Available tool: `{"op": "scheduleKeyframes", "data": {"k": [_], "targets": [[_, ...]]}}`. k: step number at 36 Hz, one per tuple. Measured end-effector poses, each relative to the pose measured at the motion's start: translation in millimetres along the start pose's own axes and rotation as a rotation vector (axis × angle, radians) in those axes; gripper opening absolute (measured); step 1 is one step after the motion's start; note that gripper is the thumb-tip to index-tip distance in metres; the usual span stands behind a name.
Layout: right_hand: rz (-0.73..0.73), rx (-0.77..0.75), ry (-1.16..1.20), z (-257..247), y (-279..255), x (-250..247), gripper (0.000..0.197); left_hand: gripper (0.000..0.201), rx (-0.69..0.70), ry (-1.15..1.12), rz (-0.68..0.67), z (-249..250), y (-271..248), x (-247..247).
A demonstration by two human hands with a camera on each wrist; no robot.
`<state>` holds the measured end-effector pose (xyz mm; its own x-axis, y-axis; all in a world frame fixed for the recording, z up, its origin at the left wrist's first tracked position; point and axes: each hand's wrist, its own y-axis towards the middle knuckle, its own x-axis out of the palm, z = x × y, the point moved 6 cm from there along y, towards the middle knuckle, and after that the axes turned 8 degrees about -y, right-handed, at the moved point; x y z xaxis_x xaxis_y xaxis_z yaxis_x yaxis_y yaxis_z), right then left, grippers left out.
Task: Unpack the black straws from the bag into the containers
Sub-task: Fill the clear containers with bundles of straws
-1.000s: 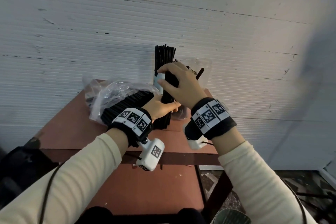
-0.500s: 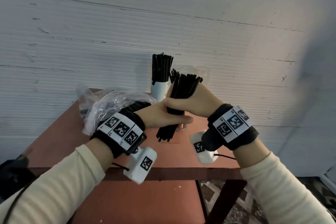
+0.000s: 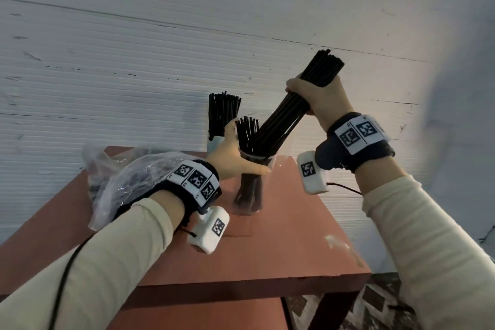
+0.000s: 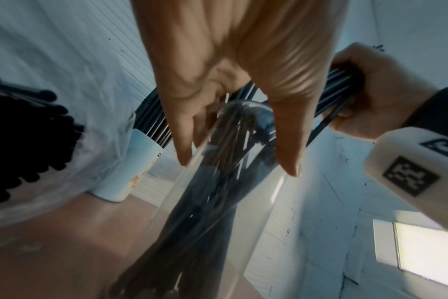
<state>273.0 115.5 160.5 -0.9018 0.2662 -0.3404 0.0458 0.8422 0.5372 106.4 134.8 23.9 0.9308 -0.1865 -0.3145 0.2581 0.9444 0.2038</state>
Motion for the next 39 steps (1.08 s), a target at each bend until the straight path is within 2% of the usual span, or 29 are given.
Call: {"op": "scheduleKeyframes", "data": {"k": [4,6,12,15,19,22,25,27,30,33,36,39], "targets": [[-0.036,0.026,-0.052,11,17,10,0.02,0.095,-0.028,0.074,-0.023,-1,3,-3],[-0.055,0.04,-0.073,14,22,15,0.031,0.087,-0.039,0.075,-0.042,-6,4,-4],[-0.038,0.065,-0.062,10,36,16,0.048,0.082,-0.037,0.066,-0.057,-10,6,-4],[-0.026,0.037,-0.048,1,42,13,0.024,0.084,-0.046,0.082,-0.055,-11,6,-3],[-0.053,0.012,-0.078,0,43,18,0.022,0.081,-0.059,0.086,-0.047,-14,5,-4],[-0.134,0.012,-0.144,9,36,30,0.023,0.085,-0.064,0.077,-0.054,-13,4,-4],[-0.308,0.036,-0.273,23,25,45,0.023,0.099,-0.073,0.06,-0.052,-12,2,-3],[-0.414,0.026,-0.354,31,17,54,0.025,0.096,-0.07,0.071,-0.044,-11,2,-3],[-0.46,-0.021,-0.426,34,8,60,0.029,0.089,-0.055,0.094,-0.034,-7,0,-5],[-0.521,-0.028,-0.452,33,0,62,0.029,0.093,-0.048,0.087,-0.038,-7,-1,-5],[-0.502,-0.014,-0.428,32,-2,58,0.034,0.096,-0.045,0.081,-0.041,-5,-1,-5],[-0.379,-0.068,-0.465,32,2,54,0.045,0.096,-0.031,0.092,-0.035,-3,-2,-4]]}}
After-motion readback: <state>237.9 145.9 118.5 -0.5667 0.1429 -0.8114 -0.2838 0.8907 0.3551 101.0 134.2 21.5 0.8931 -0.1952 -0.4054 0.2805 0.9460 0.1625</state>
